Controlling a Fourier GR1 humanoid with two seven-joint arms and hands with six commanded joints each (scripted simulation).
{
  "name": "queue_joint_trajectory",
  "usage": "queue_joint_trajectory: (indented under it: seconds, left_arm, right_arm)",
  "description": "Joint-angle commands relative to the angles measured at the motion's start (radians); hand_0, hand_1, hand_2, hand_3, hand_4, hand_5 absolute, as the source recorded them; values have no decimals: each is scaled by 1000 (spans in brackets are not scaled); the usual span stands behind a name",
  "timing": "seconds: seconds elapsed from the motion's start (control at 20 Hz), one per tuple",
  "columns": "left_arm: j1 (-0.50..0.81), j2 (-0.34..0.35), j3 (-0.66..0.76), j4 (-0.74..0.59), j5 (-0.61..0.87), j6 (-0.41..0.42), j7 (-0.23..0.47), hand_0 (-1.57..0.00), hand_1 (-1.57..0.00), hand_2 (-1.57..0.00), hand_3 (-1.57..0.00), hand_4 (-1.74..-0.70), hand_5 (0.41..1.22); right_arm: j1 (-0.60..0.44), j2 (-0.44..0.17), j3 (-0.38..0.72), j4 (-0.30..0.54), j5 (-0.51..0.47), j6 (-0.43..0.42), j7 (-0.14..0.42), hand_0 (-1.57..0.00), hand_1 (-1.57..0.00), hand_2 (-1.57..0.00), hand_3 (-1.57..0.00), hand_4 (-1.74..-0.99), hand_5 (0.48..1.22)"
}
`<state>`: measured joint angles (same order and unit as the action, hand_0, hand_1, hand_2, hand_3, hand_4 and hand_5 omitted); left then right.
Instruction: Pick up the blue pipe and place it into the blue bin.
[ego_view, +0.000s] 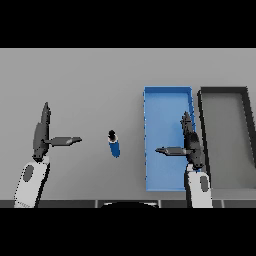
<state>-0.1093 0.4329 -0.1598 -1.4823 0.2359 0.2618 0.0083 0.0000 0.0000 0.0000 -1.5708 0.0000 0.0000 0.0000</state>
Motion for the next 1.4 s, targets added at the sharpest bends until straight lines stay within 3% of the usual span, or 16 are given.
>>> queue_joint_trajectory:
  seconds: [0.0, 0.25, 0.3, 0.4, 0.6, 0.7, 0.8, 1.0, 1.15, 1.35]
  left_arm:
    - [-1, 0, 1, 1, 0, 0, -4, 1, 1, 1, 1, -1074, 591]
    - [-14, 2, 9, 25, 5, -9, -6, 1, 1, 1, 1, -1074, 591]
    - [-10, 81, -30, 6, 7, -146, -52, 1, 1, 1, 1, -1074, 591]
    - [-12, 160, -60, 7, 18, -290, -82, 1, 1, 1, 1, -1074, 589]
    - [-26, 209, -55, 23, 39, -372, -98, 1, 1, 1, 1, -1080, 596]
    - [-13, 205, -66, 12, 42, -387, -113, 1, 1, 1, 1, -1085, 604]
    - [12, 219, -84, -19, 52, -434, -145, 1, 1, 1, 1, -1090, 596]
    - [39, 232, -153, -100, 57, -521, -127, 1, 1, 1, 1, -1111, 534]
    - [64, 201, -220, -161, 37, -539, -108, 1, 1, 1, 1, -1158, 497]
    - [46, 134, -289, -155, -54, -505, -90, 1, 1, 1, 1, -1181, 469]
  right_arm:
    - [-2, 1, 0, 1, 0, -1, 1, 1, 1, 1, 1, -1225, 617]
    - [-19, 5, 1, 17, 4, -4, 7, 1, 1, 1, 1, -1225, 617]
    - [4, -41, 36, -16, 49, 27, -44, 1, 1, 1, 1, -1225, 617]
    - [54, -80, 87, -72, 110, 52, -81, 1, 1, 1, 1, -1225, 618]
    - [74, -104, 115, -103, 165, 47, -57, 1, 1, 1, 1, -1203, 614]
    - [64, -104, 112, -105, 176, 32, -20, 1, 1, 1, 1, -1186, 601]
    - [73, -102, 121, -116, 181, 33, -37, 1, 1, 1, 1, -1186, 598]
    - [64, -115, 115, -104, 173, 46, -50, 1, 1, 1, 1, -1201, 609]
    - [70, -115, 118, -92, 183, 45, -69, 1, 1, 1, 1, -1208, 612]
    - [82, -111, 125, -124, 177, 51, -43, 1, 1, 1, 1, -1221, 618]
